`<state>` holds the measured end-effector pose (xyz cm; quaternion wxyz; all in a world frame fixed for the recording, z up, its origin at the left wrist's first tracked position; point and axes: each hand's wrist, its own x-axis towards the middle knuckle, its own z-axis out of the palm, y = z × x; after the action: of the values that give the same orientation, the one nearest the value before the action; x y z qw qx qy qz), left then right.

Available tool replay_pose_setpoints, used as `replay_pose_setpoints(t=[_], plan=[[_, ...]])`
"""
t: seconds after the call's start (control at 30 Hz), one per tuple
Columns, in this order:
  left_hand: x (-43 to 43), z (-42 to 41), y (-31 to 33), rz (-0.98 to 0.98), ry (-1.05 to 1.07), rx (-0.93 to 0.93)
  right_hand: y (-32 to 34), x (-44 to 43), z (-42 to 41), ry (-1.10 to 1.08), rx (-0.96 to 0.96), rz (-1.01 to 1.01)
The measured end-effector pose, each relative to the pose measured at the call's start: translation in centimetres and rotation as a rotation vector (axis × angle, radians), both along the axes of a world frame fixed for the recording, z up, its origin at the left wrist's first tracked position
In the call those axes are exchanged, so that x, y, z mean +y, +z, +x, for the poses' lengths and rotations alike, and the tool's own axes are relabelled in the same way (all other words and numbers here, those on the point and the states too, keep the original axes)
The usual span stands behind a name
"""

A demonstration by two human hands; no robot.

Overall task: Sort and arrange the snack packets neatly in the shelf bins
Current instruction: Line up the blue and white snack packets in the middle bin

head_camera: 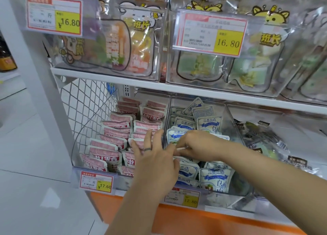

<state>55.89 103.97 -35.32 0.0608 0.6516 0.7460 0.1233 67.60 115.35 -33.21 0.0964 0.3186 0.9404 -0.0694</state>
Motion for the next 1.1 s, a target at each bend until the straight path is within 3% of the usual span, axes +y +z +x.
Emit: replay_pose_setpoints(t=[0.13, 0.27, 0.43, 0.6, 0.7, 0.8, 0.97, 1.1], plan=[[-0.1, -0.4, -0.2, 0.016, 0.002, -0.053, 0.6, -0.1, 0.0, -0.034, -0.098, 0.023], [-0.2, -0.6, -0.3, 0.022, 0.000, -0.080, -0.3, -0.4, -0.6, -0.097, 0.005, 0.177], [-0.3, -0.6, -0.3, 0.025, -0.005, -0.098, -1.3, 0.2, -0.9, -0.205, 0.138, 0.214], [-0.3, -0.7, -0.3, 0.019, -0.001, -0.109, -2.1, 0.6, -1.5, -0.120, 0.219, 0.055], [-0.4, -0.8, 0.0, 0.029, 0.006, -0.099, -2.1, 1.2, -0.8, -0.086, 0.277, 0.069], [-0.5, -0.9, 0.1, 0.043, 0.005, -0.076, -2.3, 0.8, -0.4, -0.041, 0.190, 0.079], [-0.5, -1.0, 0.1, 0.033, 0.002, -0.077, 1.1, -0.4, 1.3, -0.112, 0.439, 0.033], [-0.4, -1.0, 0.1, 0.034, 0.000, -0.071, 1.7, -1.9, 2.4, -0.131, 0.067, -0.022]])
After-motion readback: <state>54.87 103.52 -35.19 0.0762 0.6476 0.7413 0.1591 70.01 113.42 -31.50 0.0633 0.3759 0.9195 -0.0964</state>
